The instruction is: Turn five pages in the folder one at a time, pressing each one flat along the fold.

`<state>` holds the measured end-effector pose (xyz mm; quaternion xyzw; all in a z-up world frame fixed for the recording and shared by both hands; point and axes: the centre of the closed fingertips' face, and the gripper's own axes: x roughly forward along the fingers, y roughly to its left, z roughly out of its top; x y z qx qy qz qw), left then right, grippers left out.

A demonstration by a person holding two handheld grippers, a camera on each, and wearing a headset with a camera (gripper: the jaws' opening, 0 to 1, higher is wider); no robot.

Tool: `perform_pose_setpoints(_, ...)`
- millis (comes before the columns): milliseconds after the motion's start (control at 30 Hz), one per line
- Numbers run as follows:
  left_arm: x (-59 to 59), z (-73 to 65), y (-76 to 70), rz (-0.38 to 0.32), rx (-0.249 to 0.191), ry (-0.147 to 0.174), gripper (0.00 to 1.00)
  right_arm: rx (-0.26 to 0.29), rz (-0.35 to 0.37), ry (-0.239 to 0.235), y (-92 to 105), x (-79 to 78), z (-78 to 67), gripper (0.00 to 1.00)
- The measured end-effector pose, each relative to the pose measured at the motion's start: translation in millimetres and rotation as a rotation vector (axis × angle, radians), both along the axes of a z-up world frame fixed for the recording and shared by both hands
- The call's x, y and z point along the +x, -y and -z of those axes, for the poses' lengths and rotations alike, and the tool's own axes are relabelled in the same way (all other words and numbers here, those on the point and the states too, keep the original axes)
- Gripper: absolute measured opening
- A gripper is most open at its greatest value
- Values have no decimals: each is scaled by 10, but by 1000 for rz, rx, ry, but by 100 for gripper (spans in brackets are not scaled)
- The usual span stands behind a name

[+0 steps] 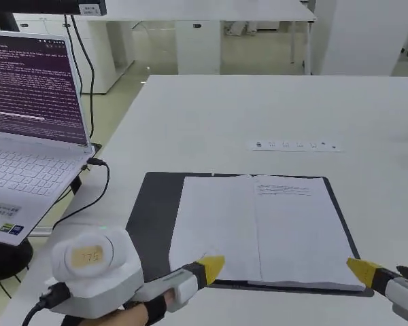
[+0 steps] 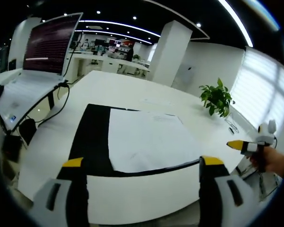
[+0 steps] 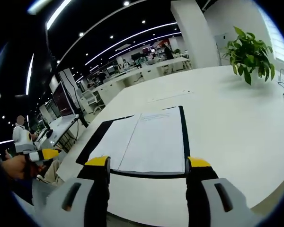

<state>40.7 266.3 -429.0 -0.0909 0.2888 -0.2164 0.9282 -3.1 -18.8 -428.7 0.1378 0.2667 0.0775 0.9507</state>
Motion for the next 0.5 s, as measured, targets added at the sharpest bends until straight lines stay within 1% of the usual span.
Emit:
perform_pose_setpoints(33, -10, 1, -11, 10, 21, 8, 99, -9, -5, -1, 2, -4, 8, 70)
perform_pose_setpoints(100, -26, 5, -7, 30, 39, 13, 99, -21, -12, 0, 1, -8, 16, 80)
perform_pose_setpoints(133, -45, 14, -27, 45, 76, 23, 99, -38, -29, 12, 23, -4, 22, 84)
perform_pose_setpoints(200, -58, 17, -56, 64, 123, 45, 99, -56, -34, 20, 33, -16, 36, 93)
perform_pose_setpoints(233, -65, 17, -63, 61, 125, 46, 99, -64, -39, 21, 33, -25, 43, 96)
perform_pose_setpoints(300, -73, 4, -92, 64, 142, 62, 99, -79, -47, 29, 33, -39, 38, 100)
perform_pose_setpoints(367, -72, -6, -134, 57, 146, 69, 99, -92, -55, 42, 44, -58, -2, 100)
perform_pose_setpoints(400, -74, -6, -146, 58, 151, 70, 99, -90, -50, 53, 59, -54, -28, 100)
perform_pose_setpoints(433, -79, 0, -163, 60, 154, 64, 99, -80, -46, 62, 61, -47, -51, 100)
perform_pose_setpoints(500, -78, 3, -205, 53, 149, 62, 99, -75, -42, 59, 71, -49, -60, 100)
